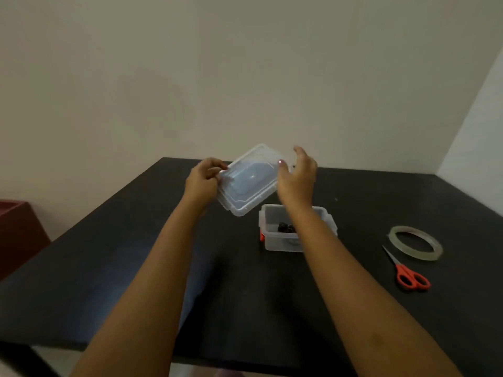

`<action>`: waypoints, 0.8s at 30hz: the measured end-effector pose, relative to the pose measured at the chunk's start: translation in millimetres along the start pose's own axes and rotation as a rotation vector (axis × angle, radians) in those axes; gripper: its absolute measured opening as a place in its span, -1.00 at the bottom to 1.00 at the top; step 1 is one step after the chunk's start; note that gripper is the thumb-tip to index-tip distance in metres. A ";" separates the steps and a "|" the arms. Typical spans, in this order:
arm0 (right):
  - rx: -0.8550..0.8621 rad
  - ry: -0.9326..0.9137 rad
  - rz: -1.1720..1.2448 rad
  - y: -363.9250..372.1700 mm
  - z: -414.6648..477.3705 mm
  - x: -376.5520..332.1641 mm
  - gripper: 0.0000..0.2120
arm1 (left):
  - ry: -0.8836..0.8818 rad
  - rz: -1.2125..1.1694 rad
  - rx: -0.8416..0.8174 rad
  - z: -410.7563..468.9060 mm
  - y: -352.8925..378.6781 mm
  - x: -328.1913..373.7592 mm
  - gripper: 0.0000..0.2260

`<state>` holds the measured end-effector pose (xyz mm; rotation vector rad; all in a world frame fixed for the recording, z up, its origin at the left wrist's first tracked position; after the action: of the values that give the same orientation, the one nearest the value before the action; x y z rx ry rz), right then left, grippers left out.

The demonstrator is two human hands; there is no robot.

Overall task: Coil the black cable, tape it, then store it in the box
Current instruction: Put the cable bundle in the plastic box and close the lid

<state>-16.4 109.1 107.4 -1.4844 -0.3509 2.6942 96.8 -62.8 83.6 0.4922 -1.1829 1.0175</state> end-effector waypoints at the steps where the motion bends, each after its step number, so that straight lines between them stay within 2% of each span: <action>1: -0.036 0.066 -0.036 -16.7 10.0 8.7 -0.57 | 0.022 0.041 -0.075 -1.9 15.2 8.7 -0.63; 3: -0.151 0.163 -0.164 -47.2 18.4 28.2 -0.65 | 0.052 0.150 -0.196 -12.8 44.8 21.5 -0.66; 5: -0.204 0.213 -0.239 -69.3 15.2 45.9 -0.70 | 0.038 0.193 -0.224 -21.7 67.2 22.6 -0.70; 9: -0.172 0.204 -0.393 -90.1 4.4 73.5 -0.86 | -0.033 0.208 -0.227 -39.8 97.9 14.6 -0.74; 14: -0.195 0.256 -0.551 -79.3 1.7 90.0 -0.86 | -0.094 0.232 -0.152 -57.1 100.1 3.8 -0.68; 17: -0.217 0.281 -0.633 -73.7 0.2 91.2 -0.89 | -0.244 0.226 -0.150 -63.4 94.9 -11.0 -0.60; 20: -0.205 0.318 -0.638 -71.8 -4.9 95.8 -0.91 | -0.459 0.239 -0.185 -73.2 92.6 -26.0 -0.55; 24: -0.224 0.436 -0.458 -73.3 -11.2 109.3 -0.81 | -0.572 0.188 -0.169 -77.8 93.9 -33.3 -0.54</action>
<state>-71.1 198.6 27.1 -1.7324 -0.8595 1.9725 56.3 31.0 9.1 0.5637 -1.8376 0.9511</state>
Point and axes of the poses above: each hand's wrist, its own z-axis towards the middle knuckle, its own y-axis out of the palm, x = y × z, the point moved 5 cm from there along z, towards the middle knuckle, and after that the axes turned 5 degrees about x, right-handed, at the moved point
